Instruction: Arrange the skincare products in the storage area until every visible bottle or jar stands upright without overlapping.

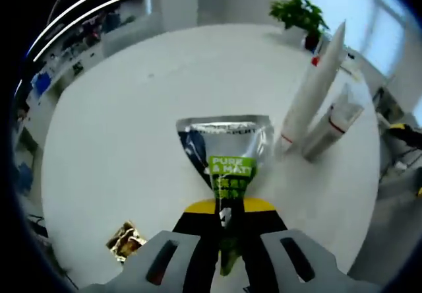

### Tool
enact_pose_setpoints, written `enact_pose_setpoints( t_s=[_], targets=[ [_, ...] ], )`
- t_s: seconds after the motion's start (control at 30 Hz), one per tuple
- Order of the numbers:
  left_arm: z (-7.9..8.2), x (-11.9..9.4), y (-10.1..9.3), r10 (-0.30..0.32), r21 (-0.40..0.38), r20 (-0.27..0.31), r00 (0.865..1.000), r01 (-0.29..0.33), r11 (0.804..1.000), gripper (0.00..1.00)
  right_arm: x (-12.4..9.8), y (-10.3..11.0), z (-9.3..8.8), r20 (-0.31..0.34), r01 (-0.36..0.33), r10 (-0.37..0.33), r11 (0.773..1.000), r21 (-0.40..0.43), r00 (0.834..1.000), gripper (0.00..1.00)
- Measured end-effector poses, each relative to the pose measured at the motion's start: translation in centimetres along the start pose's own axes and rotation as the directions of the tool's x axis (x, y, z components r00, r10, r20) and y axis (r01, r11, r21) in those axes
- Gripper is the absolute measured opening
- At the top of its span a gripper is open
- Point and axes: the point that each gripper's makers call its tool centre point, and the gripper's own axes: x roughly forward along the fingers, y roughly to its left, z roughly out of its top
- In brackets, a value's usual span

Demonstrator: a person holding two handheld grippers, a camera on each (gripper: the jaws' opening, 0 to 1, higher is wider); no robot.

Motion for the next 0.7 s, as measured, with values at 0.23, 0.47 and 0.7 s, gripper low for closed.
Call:
enact_pose_setpoints(
  t_s=[0.23, 0.47, 0.7],
  targets=[
    [0.1, -3.0, -3.0, -0.015, -0.012, 0.096, 0.995, 0.017, 1.000, 0.07, 0.0, 0.5, 0.0, 0.000, -0.025, 0.025, 1.000, -0.014, 1.000, 0.90],
    [0.1, -5.5, -5.6, -0.025, -0.031, 0.155, 0.988, 0.030, 0.999, 0.07, 0.0, 0.8, 0.1, 0.000, -0.037, 0.037, 0.999, -0.026, 0.999, 0.90],
    [-1.1, -7.7, -8.0, -0.021, -0.055, 0.205, 0.978, 0.033, 0.998, 0.07, 0.0, 1.0, 0.1, 0.002, -0.050, 0.050, 0.998, -0.038, 0.999, 0.90]
  ],
)
